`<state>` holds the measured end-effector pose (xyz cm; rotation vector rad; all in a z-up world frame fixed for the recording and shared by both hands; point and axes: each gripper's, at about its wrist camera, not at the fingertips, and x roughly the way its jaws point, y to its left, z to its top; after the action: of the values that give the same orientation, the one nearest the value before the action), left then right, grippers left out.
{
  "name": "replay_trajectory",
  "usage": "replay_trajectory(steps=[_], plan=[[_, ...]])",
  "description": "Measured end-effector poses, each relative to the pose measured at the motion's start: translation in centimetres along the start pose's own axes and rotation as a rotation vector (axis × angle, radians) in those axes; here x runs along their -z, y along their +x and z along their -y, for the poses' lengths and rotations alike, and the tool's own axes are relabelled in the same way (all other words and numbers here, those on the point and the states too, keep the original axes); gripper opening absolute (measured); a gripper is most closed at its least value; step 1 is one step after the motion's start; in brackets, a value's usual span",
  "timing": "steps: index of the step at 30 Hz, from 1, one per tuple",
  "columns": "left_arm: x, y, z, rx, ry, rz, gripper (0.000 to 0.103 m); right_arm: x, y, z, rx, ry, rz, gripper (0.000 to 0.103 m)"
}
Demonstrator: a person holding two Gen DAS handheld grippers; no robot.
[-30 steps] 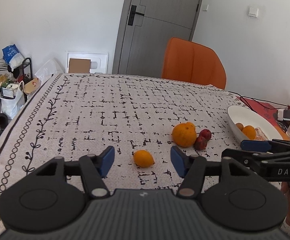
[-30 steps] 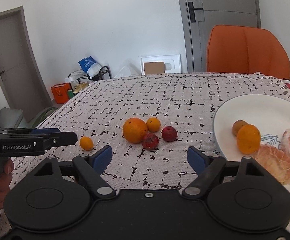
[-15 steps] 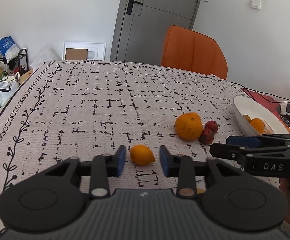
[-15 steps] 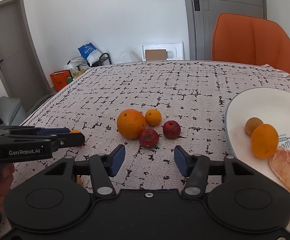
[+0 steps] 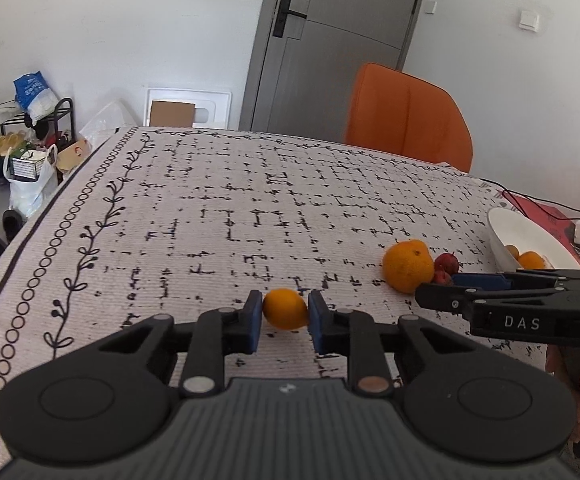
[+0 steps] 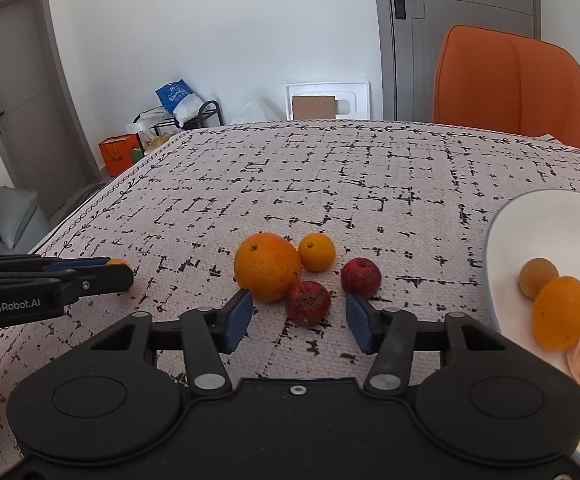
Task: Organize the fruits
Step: 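Grasp a small red apple with the right tool while the left tool holds its fruit, then carry the red apple and small orange over the white bowl with both tools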
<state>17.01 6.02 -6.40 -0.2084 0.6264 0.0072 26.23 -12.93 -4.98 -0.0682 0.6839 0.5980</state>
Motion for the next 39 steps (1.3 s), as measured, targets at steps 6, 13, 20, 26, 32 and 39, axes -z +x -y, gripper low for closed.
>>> replay_trajectory(steps=[6, 13, 20, 26, 32, 39], plan=[[-0.3, -0.5, -0.1, -0.005, -0.004, 0.013, 0.023, 0.0, -0.1, -0.1, -0.005, -0.003, -0.003, 0.022], [-0.5, -1.2, 0.8, 0.002, 0.01, 0.029, 0.023, 0.2, -1.9, -0.1, -0.017, -0.007, 0.027, 0.022], [-0.6, -2.2, 2.2, 0.011, 0.036, 0.051, 0.023, 0.4, -3.8, 0.3, -0.019, 0.006, 0.067, 0.022], [-0.8, -2.8, 3.7, 0.025, 0.059, 0.067, 0.023, 0.6, -5.6, 0.7, -0.019, 0.011, 0.103, 0.022], [-0.9, -3.1, 5.3, 0.044, 0.079, 0.079, 0.023, 0.8, -7.2, 1.7, -0.005, 0.023, 0.134, 0.022], [-1.0, -2.8, 7.3, 0.073, 0.101, 0.085, 0.023, 1.2, -8.9, 2.9, 0.021, 0.031, 0.153, 0.022]])
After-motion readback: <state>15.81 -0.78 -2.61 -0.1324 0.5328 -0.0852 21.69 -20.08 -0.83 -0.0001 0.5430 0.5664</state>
